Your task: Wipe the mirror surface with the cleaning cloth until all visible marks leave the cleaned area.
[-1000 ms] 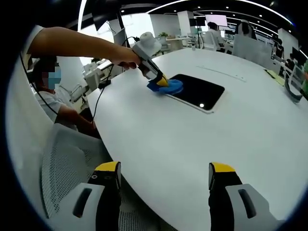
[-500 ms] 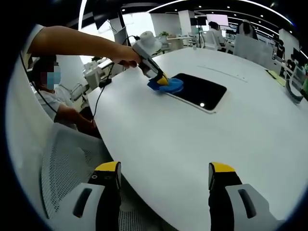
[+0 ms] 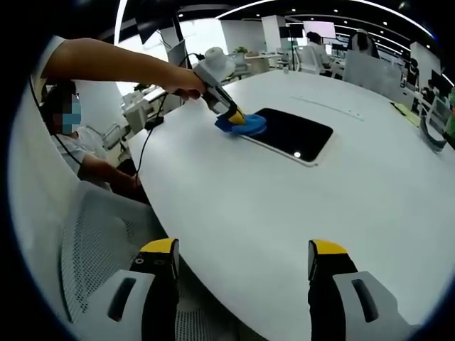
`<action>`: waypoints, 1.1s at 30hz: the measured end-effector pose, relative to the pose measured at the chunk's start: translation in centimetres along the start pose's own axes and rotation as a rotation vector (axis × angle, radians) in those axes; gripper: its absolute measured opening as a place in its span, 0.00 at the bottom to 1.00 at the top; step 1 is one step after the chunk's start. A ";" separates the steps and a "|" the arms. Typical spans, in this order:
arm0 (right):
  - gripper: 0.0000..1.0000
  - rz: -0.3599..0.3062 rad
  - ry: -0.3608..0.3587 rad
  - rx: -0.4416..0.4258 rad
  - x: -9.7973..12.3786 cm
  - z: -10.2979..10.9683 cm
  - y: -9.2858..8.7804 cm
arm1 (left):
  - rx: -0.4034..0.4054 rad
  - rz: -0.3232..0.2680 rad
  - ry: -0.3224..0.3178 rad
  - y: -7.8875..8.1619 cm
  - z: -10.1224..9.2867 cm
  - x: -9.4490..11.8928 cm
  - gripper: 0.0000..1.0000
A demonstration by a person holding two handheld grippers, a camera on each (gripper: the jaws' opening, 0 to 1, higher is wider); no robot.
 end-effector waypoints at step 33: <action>0.72 0.011 -0.001 0.032 0.0 0.3 1.2 | 0.015 -0.009 0.021 -0.7 1.1 0.3 0.06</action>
Point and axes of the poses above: the point that each gripper's makers call its tool centre point, and the gripper's own axes: x roughly backward along the fingers, z roughly to its left, y roughly out of its top, the point moved 3 cm from there along x, roughly backward along the fingers, and after that the axes turned 3 degrees about z, right-handed, at the moved point
